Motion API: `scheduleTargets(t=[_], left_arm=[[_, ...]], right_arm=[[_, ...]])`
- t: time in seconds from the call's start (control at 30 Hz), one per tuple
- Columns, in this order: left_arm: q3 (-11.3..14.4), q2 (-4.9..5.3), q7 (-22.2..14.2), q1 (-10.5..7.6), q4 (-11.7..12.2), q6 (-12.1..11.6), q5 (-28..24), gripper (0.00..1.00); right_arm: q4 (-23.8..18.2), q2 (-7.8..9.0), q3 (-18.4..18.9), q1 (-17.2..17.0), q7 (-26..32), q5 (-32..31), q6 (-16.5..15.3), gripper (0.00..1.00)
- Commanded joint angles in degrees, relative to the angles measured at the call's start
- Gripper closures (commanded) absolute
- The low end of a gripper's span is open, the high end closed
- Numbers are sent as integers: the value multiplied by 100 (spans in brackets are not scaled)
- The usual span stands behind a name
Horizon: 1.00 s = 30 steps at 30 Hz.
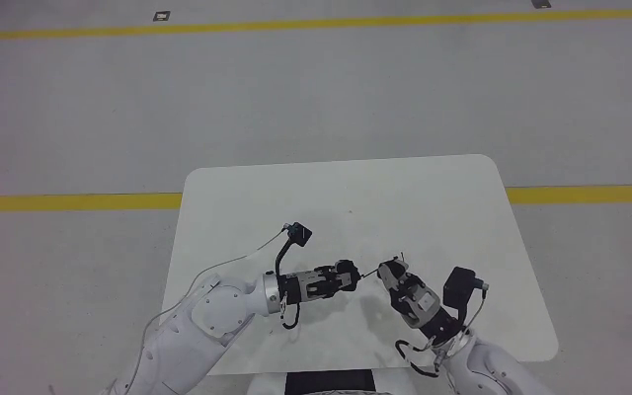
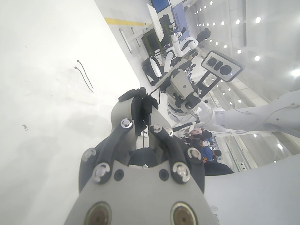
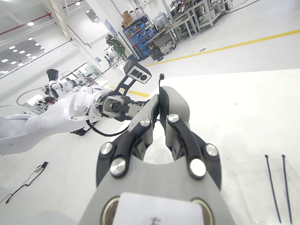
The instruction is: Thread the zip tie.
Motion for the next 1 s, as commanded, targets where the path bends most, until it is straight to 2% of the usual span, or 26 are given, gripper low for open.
scheduleTargets(t=[0.0,0.97], left_arm=[[0,0,0,0,0,0,0,100],[0,0,0,0,0,0,0,100]], right_arm=[[27,-9,-4,19,-5,2,0,100],[76,-107,28,47,17,-60,0,100]])
